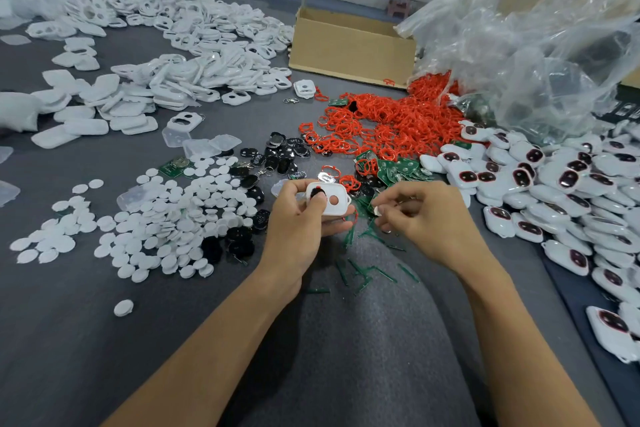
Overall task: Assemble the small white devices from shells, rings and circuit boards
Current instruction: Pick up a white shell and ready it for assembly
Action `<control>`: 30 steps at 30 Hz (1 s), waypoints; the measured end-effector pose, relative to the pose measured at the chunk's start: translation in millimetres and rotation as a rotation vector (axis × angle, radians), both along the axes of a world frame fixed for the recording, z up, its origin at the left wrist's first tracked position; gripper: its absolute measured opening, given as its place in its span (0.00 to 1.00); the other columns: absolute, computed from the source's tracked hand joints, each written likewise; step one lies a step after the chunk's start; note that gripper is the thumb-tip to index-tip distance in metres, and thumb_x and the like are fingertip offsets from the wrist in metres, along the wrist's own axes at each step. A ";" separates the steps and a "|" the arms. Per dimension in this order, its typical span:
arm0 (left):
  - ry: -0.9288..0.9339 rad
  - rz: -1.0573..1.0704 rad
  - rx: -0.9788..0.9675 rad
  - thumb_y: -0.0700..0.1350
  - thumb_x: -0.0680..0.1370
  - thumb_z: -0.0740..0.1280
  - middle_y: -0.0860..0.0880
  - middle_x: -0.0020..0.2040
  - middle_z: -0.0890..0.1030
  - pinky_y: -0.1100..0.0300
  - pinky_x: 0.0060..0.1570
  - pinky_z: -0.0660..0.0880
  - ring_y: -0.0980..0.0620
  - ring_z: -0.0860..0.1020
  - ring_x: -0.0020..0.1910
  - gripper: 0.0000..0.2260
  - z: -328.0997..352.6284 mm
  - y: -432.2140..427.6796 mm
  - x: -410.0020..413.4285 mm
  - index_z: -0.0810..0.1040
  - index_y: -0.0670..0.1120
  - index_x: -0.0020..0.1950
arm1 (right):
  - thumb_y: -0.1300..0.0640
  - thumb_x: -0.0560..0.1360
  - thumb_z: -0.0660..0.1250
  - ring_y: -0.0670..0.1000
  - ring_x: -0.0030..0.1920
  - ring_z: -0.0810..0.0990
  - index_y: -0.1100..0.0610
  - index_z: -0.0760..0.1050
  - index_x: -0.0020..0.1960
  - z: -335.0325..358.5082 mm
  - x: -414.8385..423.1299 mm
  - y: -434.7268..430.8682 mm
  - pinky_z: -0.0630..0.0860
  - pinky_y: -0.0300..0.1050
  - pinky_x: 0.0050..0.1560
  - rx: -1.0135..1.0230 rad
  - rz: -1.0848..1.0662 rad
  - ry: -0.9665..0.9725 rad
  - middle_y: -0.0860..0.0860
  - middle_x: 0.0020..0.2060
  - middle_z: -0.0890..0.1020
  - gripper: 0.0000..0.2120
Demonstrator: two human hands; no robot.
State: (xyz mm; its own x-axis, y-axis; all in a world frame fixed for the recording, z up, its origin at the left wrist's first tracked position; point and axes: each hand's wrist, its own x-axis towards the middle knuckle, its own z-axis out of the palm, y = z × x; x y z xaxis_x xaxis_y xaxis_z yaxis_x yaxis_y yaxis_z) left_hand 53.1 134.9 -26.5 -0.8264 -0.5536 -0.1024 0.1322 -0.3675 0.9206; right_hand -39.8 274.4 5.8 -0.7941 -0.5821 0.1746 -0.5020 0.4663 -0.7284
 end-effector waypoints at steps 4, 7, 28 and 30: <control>-0.007 -0.005 -0.043 0.36 0.82 0.58 0.39 0.50 0.82 0.58 0.39 0.82 0.47 0.85 0.40 0.04 -2.4 3.1 -1.3 0.71 0.43 0.53 | 0.69 0.72 0.70 0.51 0.36 0.85 0.57 0.80 0.41 2.1 9.2 -9.0 0.81 0.46 0.42 -0.282 0.018 -0.153 0.54 0.34 0.84 0.08; -0.021 -0.004 -0.081 0.36 0.82 0.59 0.41 0.49 0.82 0.59 0.41 0.82 0.47 0.85 0.41 0.04 -5.2 5.1 -1.3 0.72 0.44 0.52 | 0.68 0.70 0.72 0.45 0.31 0.77 0.58 0.82 0.42 -2.8 17.7 -19.9 0.74 0.37 0.36 -0.361 0.019 -0.156 0.50 0.31 0.82 0.06; -0.007 -0.002 -0.088 0.35 0.82 0.59 0.40 0.49 0.82 0.63 0.43 0.81 0.49 0.83 0.46 0.07 -2.2 7.4 0.9 0.77 0.40 0.54 | 0.65 0.66 0.75 0.46 0.31 0.71 0.51 0.84 0.39 -18.3 29.8 -39.1 0.68 0.36 0.34 -0.314 -0.155 0.028 0.51 0.33 0.79 0.10; -0.013 -0.006 -0.085 0.35 0.82 0.59 0.40 0.48 0.83 0.63 0.43 0.81 0.50 0.83 0.46 0.08 -2.1 7.6 1.2 0.77 0.41 0.53 | 0.65 0.66 0.75 0.46 0.31 0.72 0.50 0.84 0.39 -18.9 29.1 -38.7 0.68 0.36 0.34 -0.304 -0.161 0.060 0.50 0.33 0.80 0.10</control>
State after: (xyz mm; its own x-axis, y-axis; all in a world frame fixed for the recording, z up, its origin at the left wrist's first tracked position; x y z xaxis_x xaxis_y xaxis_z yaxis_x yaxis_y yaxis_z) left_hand 54.3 142.5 -28.6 -0.8286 -0.5559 -0.0660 0.1183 -0.2891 0.9499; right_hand -10.7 235.6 -13.1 -0.8548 -0.3643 0.3697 -0.4854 0.3090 -0.8179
